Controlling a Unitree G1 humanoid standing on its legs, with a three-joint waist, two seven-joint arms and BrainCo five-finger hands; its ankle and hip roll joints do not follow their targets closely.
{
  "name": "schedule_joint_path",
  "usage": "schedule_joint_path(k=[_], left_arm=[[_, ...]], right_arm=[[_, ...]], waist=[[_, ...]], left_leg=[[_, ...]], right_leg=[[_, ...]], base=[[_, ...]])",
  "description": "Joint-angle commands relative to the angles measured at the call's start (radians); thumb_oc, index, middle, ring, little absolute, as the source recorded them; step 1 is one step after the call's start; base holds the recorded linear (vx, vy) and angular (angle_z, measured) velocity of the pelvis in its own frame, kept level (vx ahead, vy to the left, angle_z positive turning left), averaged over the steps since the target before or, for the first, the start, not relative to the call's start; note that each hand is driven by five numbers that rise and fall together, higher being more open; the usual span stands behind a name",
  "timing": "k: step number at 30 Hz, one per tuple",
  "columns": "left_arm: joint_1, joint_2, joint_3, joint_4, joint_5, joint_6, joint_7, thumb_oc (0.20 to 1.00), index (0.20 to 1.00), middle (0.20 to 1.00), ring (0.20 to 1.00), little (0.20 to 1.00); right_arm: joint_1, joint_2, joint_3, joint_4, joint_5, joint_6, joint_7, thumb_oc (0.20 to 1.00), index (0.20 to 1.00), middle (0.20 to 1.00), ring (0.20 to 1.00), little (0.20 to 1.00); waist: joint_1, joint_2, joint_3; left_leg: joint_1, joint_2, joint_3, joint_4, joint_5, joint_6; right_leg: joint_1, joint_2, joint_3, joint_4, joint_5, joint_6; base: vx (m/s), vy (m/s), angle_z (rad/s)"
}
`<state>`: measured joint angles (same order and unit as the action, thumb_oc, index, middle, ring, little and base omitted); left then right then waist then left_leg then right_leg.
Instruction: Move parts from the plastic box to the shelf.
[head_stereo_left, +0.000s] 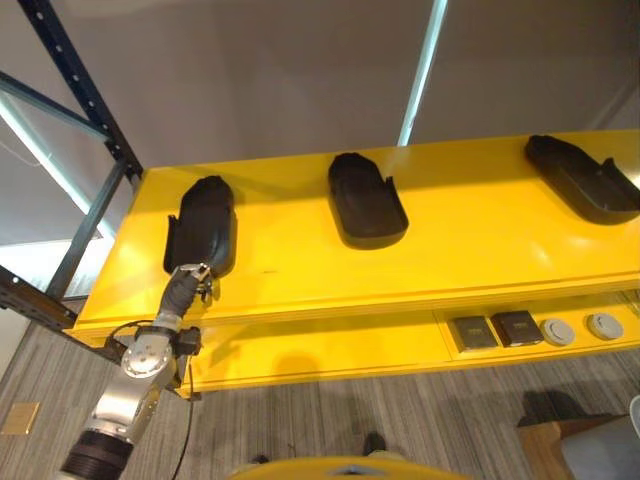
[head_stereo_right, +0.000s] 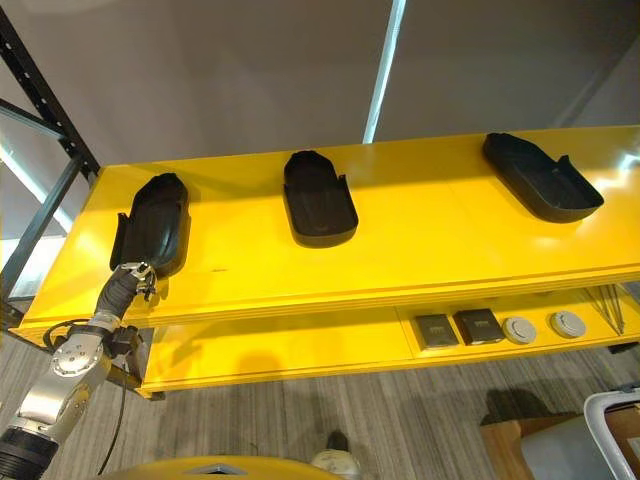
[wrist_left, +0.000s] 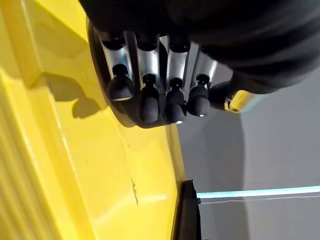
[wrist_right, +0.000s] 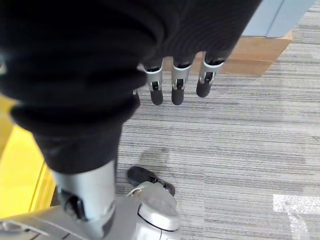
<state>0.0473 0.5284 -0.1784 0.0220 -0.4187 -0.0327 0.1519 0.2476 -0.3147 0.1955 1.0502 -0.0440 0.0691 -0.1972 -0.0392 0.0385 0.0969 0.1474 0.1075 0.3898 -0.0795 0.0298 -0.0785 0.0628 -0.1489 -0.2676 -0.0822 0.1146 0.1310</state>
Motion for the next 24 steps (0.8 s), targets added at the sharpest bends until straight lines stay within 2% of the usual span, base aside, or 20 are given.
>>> schedule_joint_path(k=[1, 16, 24], left_arm=[[-0.082, 0.014, 0.019, 0.014, 0.025, -0.041, 0.049, 0.200, 0.200, 0.200, 0.200, 0.200], [-0.133, -0.038, 0.035, 0.202, 0.036, -0.059, 0.140, 0.200, 0.200, 0.200, 0.200, 0.200], [-0.216, -0.061, 0.043, 0.378, 0.092, -0.085, 0.190, 0.200, 0.200, 0.200, 0.200, 0.200]], right_arm=[[-0.005, -0.001, 0.038, -0.007, -0.003, 0.008, -0.008, 1.000, 1.000, 1.000, 1.000, 1.000], [0.004, -0.009, 0.036, -0.039, -0.029, 0.021, 0.011, 1.000, 1.000, 1.000, 1.000, 1.000], [-0.021, -0.016, 0.051, -0.022, -0.050, 0.025, 0.024, 1.000, 1.000, 1.000, 1.000, 1.000]], waist=[[-0.006, -0.047, 0.008], [-0.033, -0.054, 0.005], [-0.055, -0.054, -0.007]], left_leg=[[-0.052, 0.044, -0.020, 0.079, -0.040, 0.002], [-0.050, 0.052, -0.001, 0.091, -0.044, 0.003], [-0.039, 0.055, 0.012, 0.091, -0.045, 0.005]], right_leg=[[0.011, -0.045, 0.024, 0.036, -0.045, 0.053], [0.006, -0.043, 0.037, 0.037, -0.047, 0.048], [0.008, -0.041, 0.045, 0.044, -0.053, 0.045]], base=[[0.01, -0.014, -0.12], [0.00, -0.002, -0.03], [0.00, 0.001, -0.02]])
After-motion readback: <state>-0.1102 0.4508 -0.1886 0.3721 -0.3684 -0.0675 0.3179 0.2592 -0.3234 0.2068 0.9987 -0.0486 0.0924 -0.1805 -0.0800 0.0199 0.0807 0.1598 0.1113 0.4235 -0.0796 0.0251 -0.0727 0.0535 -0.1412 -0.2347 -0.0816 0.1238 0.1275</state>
